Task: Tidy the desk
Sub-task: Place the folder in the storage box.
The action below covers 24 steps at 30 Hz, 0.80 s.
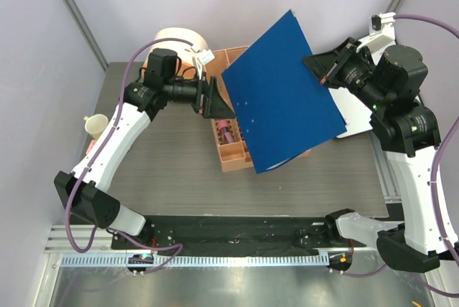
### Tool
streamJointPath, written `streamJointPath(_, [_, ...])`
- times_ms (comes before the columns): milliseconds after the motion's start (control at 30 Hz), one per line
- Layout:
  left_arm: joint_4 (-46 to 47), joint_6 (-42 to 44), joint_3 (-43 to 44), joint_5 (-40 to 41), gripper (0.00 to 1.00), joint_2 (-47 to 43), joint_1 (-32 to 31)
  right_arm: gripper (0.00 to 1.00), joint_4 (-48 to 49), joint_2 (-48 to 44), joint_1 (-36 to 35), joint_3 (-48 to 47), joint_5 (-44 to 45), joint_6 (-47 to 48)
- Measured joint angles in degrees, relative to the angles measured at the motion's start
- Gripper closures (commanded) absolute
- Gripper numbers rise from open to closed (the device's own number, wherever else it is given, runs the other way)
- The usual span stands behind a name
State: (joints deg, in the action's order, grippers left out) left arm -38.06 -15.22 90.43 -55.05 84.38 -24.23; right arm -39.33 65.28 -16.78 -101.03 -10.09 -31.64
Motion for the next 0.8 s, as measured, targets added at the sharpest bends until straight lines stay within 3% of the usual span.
streamJointPath(333, [10.47,-10.99,-2.08,2.43,0.07,0.42,0.02,0.99,11.37,1.64,-0.04,3.91,2.49,1.64])
streamJointPath(800, [12.55,-13.73,-2.05,4.61,0.07,2.67,0.37,0.99,11.54,3.43,-0.15,8.90,6.78,5.68])
